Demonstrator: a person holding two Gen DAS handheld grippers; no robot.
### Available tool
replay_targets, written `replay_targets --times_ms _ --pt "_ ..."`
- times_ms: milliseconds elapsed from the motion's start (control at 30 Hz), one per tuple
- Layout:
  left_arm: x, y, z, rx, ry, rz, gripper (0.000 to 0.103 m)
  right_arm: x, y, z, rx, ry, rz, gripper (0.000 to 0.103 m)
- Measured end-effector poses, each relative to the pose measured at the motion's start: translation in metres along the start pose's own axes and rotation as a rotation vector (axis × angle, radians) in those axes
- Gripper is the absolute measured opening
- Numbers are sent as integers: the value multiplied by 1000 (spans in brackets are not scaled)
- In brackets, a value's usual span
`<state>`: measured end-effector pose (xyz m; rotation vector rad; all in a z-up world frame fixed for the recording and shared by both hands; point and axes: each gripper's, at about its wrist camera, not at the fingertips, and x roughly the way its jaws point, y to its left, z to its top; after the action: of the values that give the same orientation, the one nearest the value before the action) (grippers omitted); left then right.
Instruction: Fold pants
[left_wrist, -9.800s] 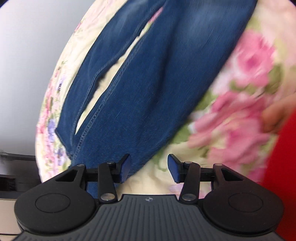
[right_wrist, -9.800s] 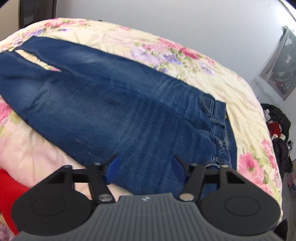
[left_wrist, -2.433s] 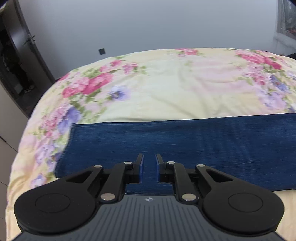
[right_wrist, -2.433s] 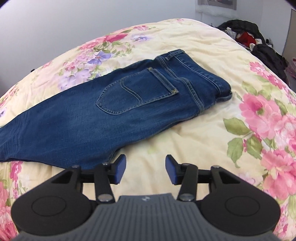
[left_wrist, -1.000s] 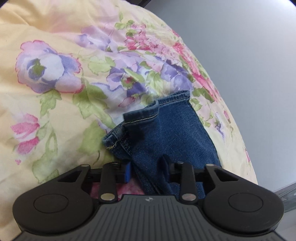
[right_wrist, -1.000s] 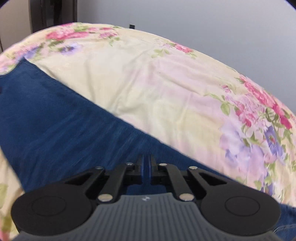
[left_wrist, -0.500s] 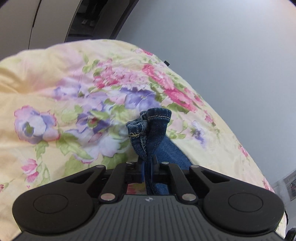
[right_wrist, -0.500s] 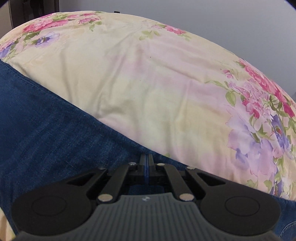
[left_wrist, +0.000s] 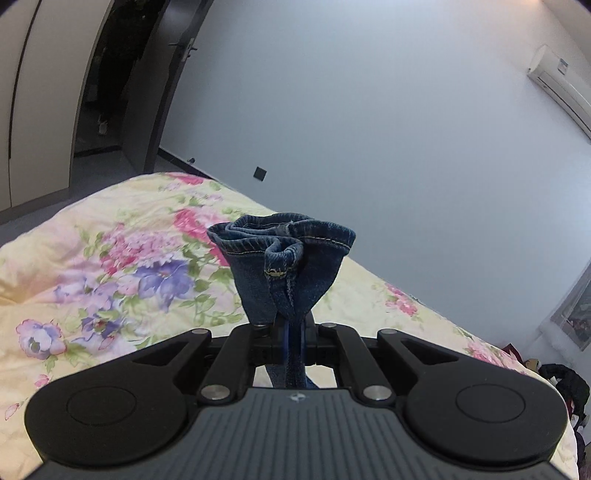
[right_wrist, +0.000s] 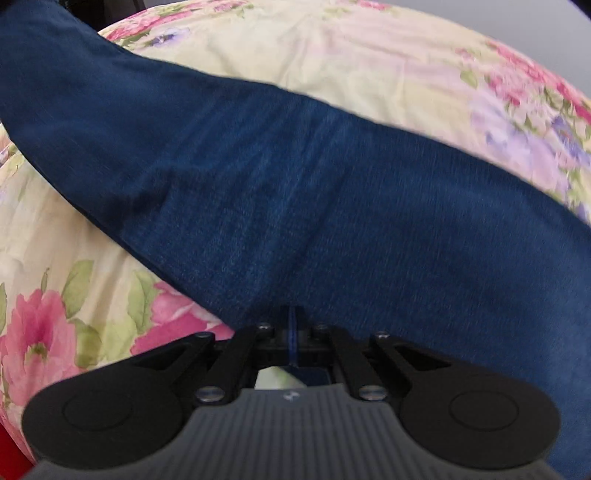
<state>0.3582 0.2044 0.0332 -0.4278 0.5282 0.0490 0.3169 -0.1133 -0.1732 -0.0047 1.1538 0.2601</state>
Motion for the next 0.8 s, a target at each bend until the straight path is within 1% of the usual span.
replay_targets --times_ms 67,100,167,233,300,400,533,633,700,800 --pt "-13 -32 4 48 -18 -16 5 -13 -8 0 59 -25 45 0" --pt "-19 -47 5 73 -27 -24 5 -24 -12 0 69 -47 58 0" --pt "-29 -82 4 135 -43 -33 5 -47 -18 -3 47 -91 50 0" --pt "-36 -122 -4 202 -46 -37 5 -69 -32 -7 41 -126 32 0" --pt "-42 -158 -14 253 -31 -47 5 -91 -54 -15 72 -153 25 0" --pt "-46 -218 -40 336 0 -83 5 -122 -89 -32 112 -195 -9 0" --pt "-50 -294 -91 468 27 -153 5 -154 -144 -66 182 -231 -57 0" --pt "-48 -348 -139 554 67 -211 5 -171 -191 -100 243 -238 -86 0" --pt "-41 -381 -177 603 117 -249 5 -178 -218 -123 283 -234 -103 0" --pt "-30 -422 -243 674 224 -305 5 -182 -254 -157 346 -219 -117 0"
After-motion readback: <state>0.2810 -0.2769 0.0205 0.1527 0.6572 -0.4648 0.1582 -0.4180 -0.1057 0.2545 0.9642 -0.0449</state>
